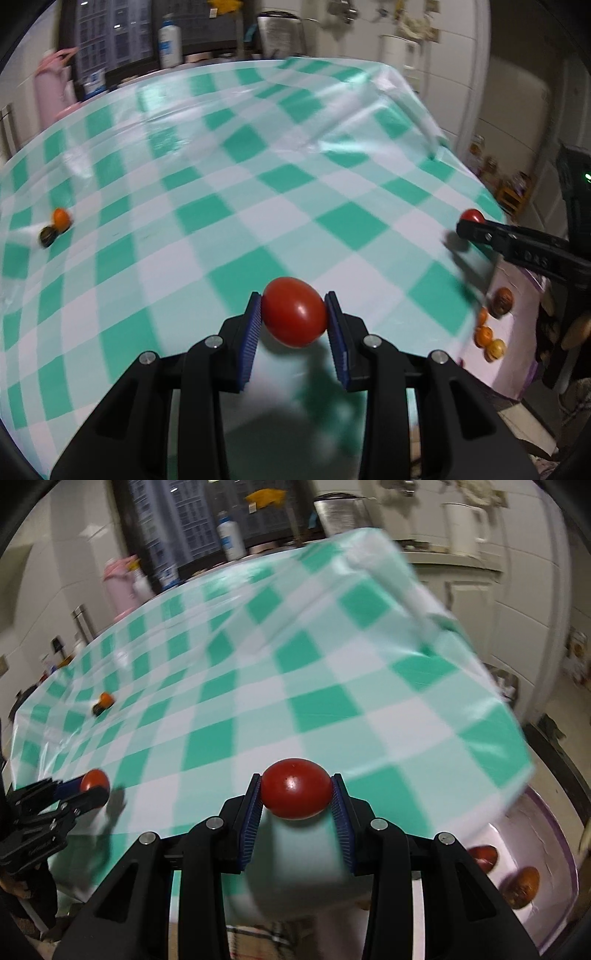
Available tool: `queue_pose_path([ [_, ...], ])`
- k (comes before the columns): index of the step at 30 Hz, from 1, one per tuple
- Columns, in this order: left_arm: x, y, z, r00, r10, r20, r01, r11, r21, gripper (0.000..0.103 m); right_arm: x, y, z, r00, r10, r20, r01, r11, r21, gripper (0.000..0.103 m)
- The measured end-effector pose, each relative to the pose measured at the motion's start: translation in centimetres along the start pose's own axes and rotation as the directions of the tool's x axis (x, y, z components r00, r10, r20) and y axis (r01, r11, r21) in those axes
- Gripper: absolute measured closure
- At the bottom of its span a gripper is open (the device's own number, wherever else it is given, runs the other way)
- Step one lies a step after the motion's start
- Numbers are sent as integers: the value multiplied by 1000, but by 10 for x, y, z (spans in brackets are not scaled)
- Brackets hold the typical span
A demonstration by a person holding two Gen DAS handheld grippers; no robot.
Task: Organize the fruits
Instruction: 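Carry both red tomatoes into the white box and open both tools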
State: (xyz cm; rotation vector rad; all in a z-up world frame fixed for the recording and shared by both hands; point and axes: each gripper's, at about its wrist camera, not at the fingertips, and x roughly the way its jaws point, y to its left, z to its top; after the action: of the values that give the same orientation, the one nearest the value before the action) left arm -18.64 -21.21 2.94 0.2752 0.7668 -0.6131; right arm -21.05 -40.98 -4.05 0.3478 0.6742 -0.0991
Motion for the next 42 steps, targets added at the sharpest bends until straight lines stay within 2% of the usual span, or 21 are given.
queue_pose_path([
  [6, 6, -51, 12, 995, -102, -21, 103, 989, 103, 68, -18, -54, -9, 995, -97, 20, 95, 992, 81, 66],
  [10, 15, -100, 17, 978, -198, -67, 208, 957, 201, 68, -26, -89, -23, 987, -162, -11, 162, 980, 112, 66],
  [13, 26, -134, 12, 964, -237, -120, 261, 928, 267, 68, -29, -113, -37, 972, -228, -47, 232, 965, 120, 66],
  [14, 28, -146, 9, 962, -240, -131, 269, 916, 297, 68, -31, -124, -42, 973, -225, -56, 231, 962, 143, 66],
  [15, 29, -158, 6, 967, -227, -115, 253, 907, 336, 68, -32, -131, -46, 972, -224, -65, 232, 960, 157, 66],
  [16, 30, -173, 3, 967, -227, -113, 253, 883, 396, 68, -32, -138, -51, 969, -231, -82, 242, 957, 163, 66],
  [19, 39, -206, -8, 943, -278, -185, 332, 832, 443, 68, -21, -157, -70, 948, -267, -174, 293, 945, 143, 66],
  [21, 45, -227, -19, 933, -286, -217, 358, 795, 491, 68, -10, -169, -85, 931, -267, -247, 307, 942, 137, 66],
  [24, 68, -259, -41, 895, -311, -319, 440, 731, 522, 68, 10, -181, -107, 900, -269, -344, 321, 941, 103, 66],
  [26, 92, -276, -55, 875, -296, -382, 469, 712, 523, 68, 23, -190, -116, 876, -272, -399, 336, 937, 98, 66],
  [27, 104, -281, -61, 863, -288, -416, 484, 708, 515, 68, 31, -196, -120, 858, -289, -425, 355, 931, 84, 66],
  [28, 122, -288, -68, 842, -272, -466, 503, 708, 496, 68, 37, -202, -123, 840, -308, -447, 373, 926, 63, 66],
  [29, 136, -292, -71, 827, -258, -499, 512, 713, 480, 68, 44, -206, -125, 818, -329, -471, 390, 920, 35, 66],
  [30, 153, -297, -75, 806, -242, -540, 520, 725, 451, 68, 54, -211, -127, 788, -357, -502, 410, 912, -5, 66],
  [32, 170, -298, -80, 780, -225, -584, 527, 740, 419, 68, 66, -217, -131, 755, -365, -545, 410, 911, -42, 66],
  [33, 179, -299, -81, 773, -214, -597, 524, 746, 411, 68, 74, -219, -134, 738, -355, -574, 399, 915, -52, 66],
  [35, 196, -298, -83, 764, -187, -617, 506, 767, 394, 68, 82, -217, -135, 721, -344, -601, 379, 922, -73, 66],
  [36, 203, -297, -85, 754, -177, -633, 501, 777, 381, 68, 85, -216, -135, 710, -356, -608, 384, 919, -91, 66],
  [38, 208, -296, -88, 755, -162, -636, 493, 779, 387, 68, 91, -217, -137, 687, -374, -623, 398, 911, -108, 66],
  [39, 208, -295, -89, 758, -164, -632, 494, 777, 391, 68, 93, -217, -138, 682, -376, -628, 400, 910, -110, 66],
  [42, 206, -293, -90, 759, -171, -628, 497, 776, 389, 68, 93, -218, -139, 686, -370, -626, 403, 910, -96, 65],
])
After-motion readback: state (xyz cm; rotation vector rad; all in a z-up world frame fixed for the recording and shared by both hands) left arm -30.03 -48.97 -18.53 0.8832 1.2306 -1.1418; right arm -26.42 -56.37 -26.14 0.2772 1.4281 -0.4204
